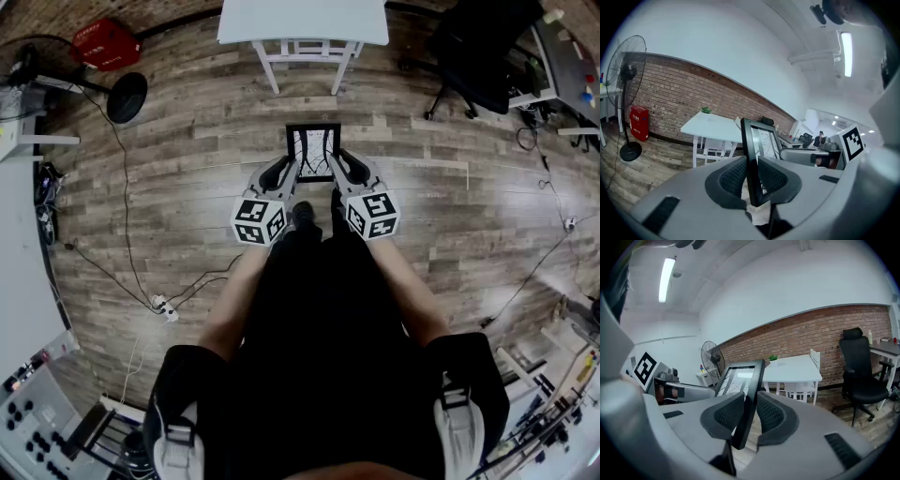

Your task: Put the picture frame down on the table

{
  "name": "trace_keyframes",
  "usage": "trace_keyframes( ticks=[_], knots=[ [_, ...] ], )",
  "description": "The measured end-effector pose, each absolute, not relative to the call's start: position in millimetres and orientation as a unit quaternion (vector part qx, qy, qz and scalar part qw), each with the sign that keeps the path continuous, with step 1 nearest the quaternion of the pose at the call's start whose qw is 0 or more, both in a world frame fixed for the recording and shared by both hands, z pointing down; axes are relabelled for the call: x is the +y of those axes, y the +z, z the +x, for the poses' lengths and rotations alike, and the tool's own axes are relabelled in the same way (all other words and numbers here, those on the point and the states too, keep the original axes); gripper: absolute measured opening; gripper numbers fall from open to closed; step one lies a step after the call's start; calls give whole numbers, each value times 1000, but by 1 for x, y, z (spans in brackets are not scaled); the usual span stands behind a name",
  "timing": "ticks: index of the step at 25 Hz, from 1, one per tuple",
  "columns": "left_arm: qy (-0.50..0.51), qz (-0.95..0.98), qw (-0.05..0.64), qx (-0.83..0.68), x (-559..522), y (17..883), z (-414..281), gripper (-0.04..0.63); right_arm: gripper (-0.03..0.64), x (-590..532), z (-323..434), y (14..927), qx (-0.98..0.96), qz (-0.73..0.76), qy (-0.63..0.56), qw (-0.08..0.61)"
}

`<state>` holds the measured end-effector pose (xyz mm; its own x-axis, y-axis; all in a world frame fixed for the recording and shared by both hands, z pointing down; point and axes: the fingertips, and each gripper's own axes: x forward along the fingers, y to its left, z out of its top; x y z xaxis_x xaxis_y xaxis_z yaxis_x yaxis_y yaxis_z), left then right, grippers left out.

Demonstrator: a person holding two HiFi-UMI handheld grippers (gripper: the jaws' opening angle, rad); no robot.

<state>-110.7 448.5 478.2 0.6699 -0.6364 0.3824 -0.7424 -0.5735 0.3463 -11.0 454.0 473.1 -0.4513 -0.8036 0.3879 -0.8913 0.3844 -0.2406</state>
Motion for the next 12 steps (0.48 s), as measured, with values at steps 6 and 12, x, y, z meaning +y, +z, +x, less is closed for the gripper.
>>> trace_keyframes(
  ticks=[6, 12],
  knots=[
    [106, 882, 246, -387, 447, 478, -110, 87, 83, 450, -10, 475, -822, 518, 212, 103],
    [106, 886, 243, -380, 430, 475, -105, 86, 81, 436, -4, 473, -820, 523, 210, 98]
  ],
)
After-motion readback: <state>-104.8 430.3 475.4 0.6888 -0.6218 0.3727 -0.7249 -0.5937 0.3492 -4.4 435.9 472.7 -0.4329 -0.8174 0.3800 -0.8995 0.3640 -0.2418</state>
